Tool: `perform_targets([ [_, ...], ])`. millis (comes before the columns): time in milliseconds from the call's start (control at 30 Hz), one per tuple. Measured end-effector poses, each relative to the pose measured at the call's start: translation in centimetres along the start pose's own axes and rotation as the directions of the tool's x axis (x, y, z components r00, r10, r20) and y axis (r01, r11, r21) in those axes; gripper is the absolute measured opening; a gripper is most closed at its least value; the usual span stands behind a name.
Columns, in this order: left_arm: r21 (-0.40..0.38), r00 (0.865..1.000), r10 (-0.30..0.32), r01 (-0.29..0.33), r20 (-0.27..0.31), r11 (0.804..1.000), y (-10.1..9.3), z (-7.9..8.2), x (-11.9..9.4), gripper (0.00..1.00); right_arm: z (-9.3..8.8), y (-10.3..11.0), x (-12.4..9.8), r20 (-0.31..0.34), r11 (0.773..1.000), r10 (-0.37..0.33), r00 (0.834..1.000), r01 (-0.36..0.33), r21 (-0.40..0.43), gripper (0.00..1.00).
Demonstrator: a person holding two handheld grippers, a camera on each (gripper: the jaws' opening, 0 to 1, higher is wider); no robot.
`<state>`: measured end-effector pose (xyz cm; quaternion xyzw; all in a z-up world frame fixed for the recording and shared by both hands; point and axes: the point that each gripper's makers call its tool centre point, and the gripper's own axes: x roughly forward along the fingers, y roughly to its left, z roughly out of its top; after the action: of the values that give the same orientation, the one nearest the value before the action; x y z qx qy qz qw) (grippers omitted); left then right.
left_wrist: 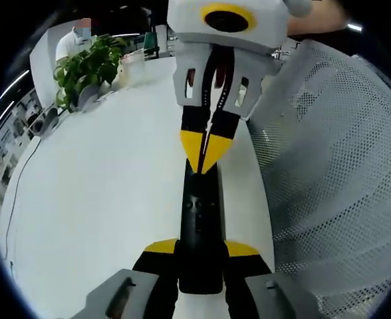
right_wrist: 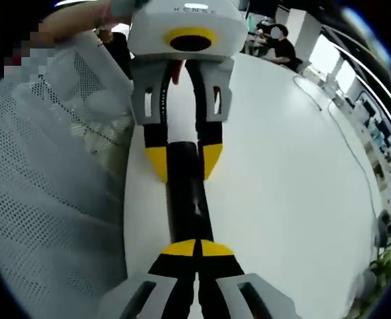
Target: Press the specified remote control buttons in sequence, fully releasing each button before pressing the next.
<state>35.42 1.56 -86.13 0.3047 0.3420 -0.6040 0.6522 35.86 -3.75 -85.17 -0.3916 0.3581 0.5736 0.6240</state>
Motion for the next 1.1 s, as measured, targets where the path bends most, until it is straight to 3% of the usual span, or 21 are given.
perform_targets([
  [300,0.003,1.0,-0.002,0.002,-0.003,1.0,0.0,0.0,0.0,0.25,0.05,0.02,0.2,-0.023,0.999,0.007,1.0,-0.008,-0.045,0.0],
  [433,0.006,1.0,-0.005,0.005,-0.008,1.0,0.02,-0.01,0.02,0.25,0.13,0.03,0.35,-0.056,0.994,0.016,0.998,-0.022,-0.107,0.0],
  [733,0.009,1.0,-0.009,0.009,-0.016,1.0,0.01,-0.02,0.0,0.25,0.11,-0.03,0.26,-0.026,0.997,0.012,1.0,-0.014,-0.073,0.0],
  [833,0.01,1.0,-0.009,0.009,-0.018,1.0,-0.01,-0.01,0.01,0.25,0.14,-0.11,0.22,0.002,1.0,-0.01,1.0,0.01,-0.011,0.0],
  [1100,0.01,1.0,-0.007,0.007,-0.021,1.0,-0.05,-0.01,0.02,0.25,0.12,0.04,0.21,0.039,0.997,-0.071,0.997,0.07,0.016,0.0],
])
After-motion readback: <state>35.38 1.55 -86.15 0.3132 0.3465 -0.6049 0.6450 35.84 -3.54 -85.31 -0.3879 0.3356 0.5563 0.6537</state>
